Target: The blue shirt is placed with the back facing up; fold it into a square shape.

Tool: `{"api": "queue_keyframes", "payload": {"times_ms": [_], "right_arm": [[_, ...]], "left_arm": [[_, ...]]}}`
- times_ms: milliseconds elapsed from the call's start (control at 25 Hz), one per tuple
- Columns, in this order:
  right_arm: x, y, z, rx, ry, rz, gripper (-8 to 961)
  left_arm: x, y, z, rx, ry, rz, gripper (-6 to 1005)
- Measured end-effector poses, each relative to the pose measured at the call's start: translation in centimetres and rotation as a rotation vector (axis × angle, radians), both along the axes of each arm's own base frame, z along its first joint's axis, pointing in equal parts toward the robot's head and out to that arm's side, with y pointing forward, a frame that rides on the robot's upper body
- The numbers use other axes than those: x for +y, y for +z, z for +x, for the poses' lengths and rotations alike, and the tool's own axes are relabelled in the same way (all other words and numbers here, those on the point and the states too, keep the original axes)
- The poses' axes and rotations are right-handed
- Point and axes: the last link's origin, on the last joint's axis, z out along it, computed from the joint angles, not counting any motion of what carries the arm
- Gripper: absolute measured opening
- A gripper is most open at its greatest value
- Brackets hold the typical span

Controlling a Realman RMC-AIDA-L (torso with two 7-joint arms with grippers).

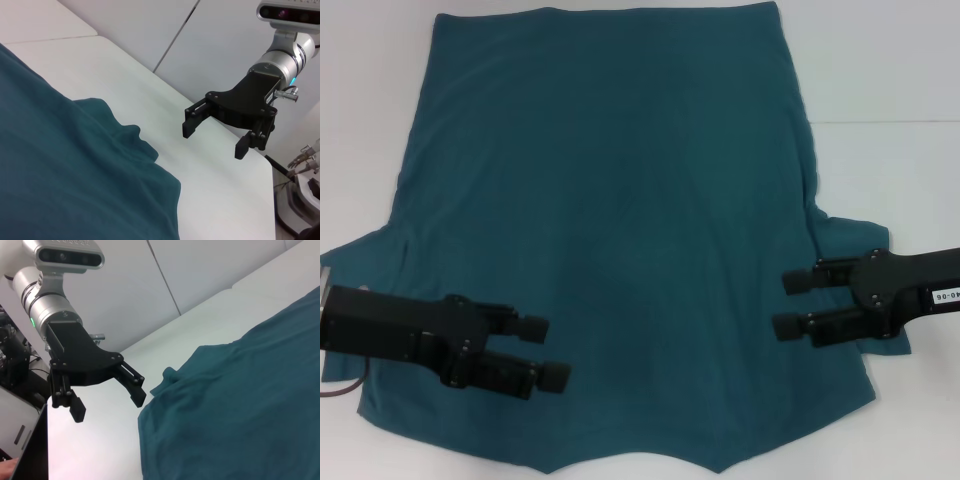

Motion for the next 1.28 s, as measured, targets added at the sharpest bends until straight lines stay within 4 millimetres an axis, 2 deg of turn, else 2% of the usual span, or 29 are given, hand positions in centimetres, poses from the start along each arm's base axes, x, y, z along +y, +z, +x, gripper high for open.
{"api": "queue_keyframes", "payload": {"times_ms": [600,880,1120,1280], "right_arm": [[0.4,-0.1,-0.2,0.011,-0.023,0.004,861],[3.3,1.5,-0.7,0.030,-0.282,0.057,858],[6.5,3.2,-1.7,0.068,-0.516,0.109,856],[8.2,4.4,-2.6,0.084,-0.575,0.138,855]], "left_arm": [[0.2,0.2,0.0,-0.011,0.028,0.013,934],[1.7,3.1,-2.4,-0.071,0.324,0.178,934],[1.6,5.3,-5.4,-0.155,0.620,0.269,933],[0.9,6.3,-7.3,-0.208,0.772,0.304,933]]}}
